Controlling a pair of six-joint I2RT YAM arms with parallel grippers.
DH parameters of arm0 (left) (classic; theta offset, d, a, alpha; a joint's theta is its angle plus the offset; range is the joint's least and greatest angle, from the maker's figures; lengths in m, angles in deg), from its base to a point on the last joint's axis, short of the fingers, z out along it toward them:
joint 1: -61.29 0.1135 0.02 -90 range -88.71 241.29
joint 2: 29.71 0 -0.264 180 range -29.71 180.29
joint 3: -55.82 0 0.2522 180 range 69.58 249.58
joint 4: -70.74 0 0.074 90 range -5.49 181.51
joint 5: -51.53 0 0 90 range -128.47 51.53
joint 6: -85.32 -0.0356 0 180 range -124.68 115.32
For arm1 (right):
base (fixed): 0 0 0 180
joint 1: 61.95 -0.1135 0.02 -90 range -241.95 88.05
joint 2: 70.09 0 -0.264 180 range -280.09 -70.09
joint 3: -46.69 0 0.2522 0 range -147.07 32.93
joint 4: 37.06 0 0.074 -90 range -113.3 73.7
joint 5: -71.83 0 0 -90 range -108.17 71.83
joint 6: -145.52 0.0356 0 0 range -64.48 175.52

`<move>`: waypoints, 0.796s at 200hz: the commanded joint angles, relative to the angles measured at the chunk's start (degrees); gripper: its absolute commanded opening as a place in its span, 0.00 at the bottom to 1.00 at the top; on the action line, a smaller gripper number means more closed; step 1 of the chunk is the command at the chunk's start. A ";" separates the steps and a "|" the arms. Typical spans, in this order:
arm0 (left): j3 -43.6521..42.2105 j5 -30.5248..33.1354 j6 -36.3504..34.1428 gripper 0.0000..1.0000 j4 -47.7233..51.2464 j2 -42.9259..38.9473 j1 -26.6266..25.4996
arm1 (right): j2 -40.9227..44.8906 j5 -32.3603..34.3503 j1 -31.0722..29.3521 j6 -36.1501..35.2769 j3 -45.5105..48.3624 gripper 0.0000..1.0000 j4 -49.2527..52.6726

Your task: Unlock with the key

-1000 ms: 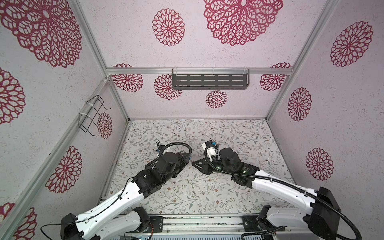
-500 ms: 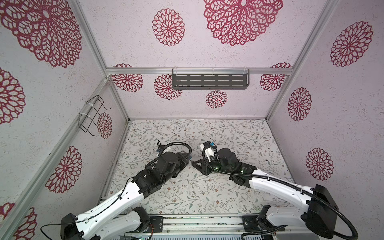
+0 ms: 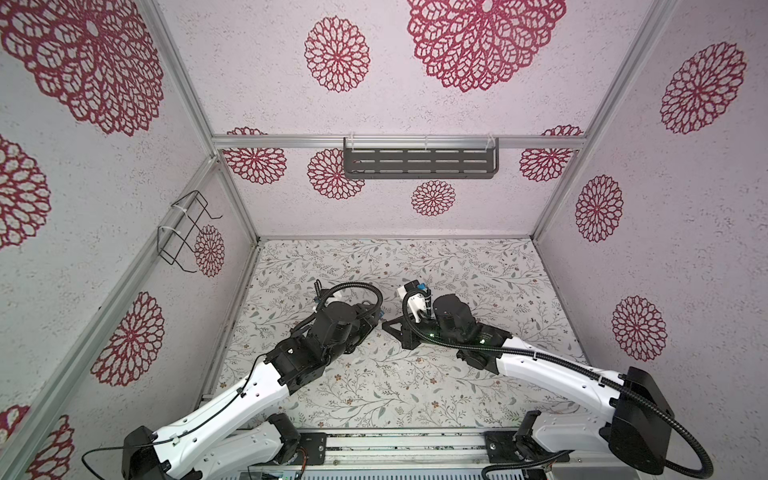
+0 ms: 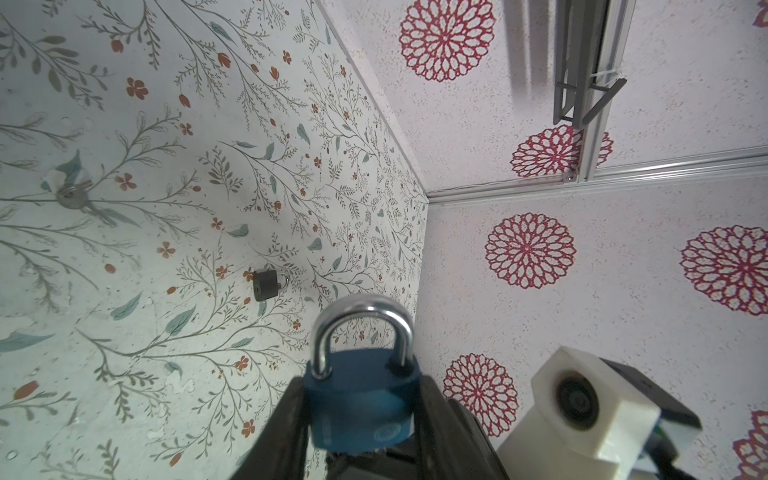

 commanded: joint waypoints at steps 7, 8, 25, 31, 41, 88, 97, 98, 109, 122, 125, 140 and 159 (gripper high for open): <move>0.70 -3.95 -0.30 0.00 -2.97 0.20 -1.09 | -0.59 1.38 0.11 -1.67 -3.70 0.00 -2.75; 0.69 -4.00 -0.29 0.00 -3.04 0.21 -1.18 | -0.62 1.42 0.06 -1.65 -3.73 0.00 -2.75; 0.92 -5.22 -0.17 0.00 -4.15 0.53 -2.72 | -1.49 1.30 0.07 -2.03 -4.86 0.00 -2.69; 1.10 -5.34 -0.10 0.00 -4.08 0.65 -3.30 | -1.65 1.08 0.06 -2.03 -5.18 0.00 -2.97; 1.29 -5.27 -0.14 0.00 -4.06 0.62 -4.23 | -1.82 0.60 0.10 -1.77 -5.42 0.00 -3.74; 0.42 -2.11 -0.77 0.00 -2.81 -0.87 -2.70 | -1.37 1.19 0.02 -1.81 -4.66 0.00 -2.59; 0.42 -2.11 -1.06 0.00 -2.55 -0.98 -1.77 | -0.87 1.52 0.07 -1.90 -4.08 0.02 -2.30; 0.42 -2.07 -1.06 0.00 -2.48 -1.00 -1.65 | -0.80 1.58 0.09 -1.95 -4.01 0.02 -2.26; 0.27 -1.61 -1.05 0.00 -2.45 -1.30 -0.71 | -0.17 1.81 0.04 -2.01 -3.13 0.06 -2.30; 0.03 -1.20 -1.15 0.00 -2.85 -1.61 -0.08 | 0.39 1.91 0.09 -2.21 -2.37 0.11 -2.14; 0.07 -1.07 -1.20 0.00 -2.85 -1.62 0.05 | 0.50 1.91 0.08 -2.17 -2.21 0.13 -2.03; 0.33 0.01 -1.33 0.00 -2.44 -1.71 0.55 | 1.00 1.94 0.06 -2.49 -1.52 0.21 -1.78; 0.39 0.16 -1.33 0.00 -2.48 -1.70 1.48 | 1.73 1.07 0.06 -2.73 -0.79 0.27 -2.00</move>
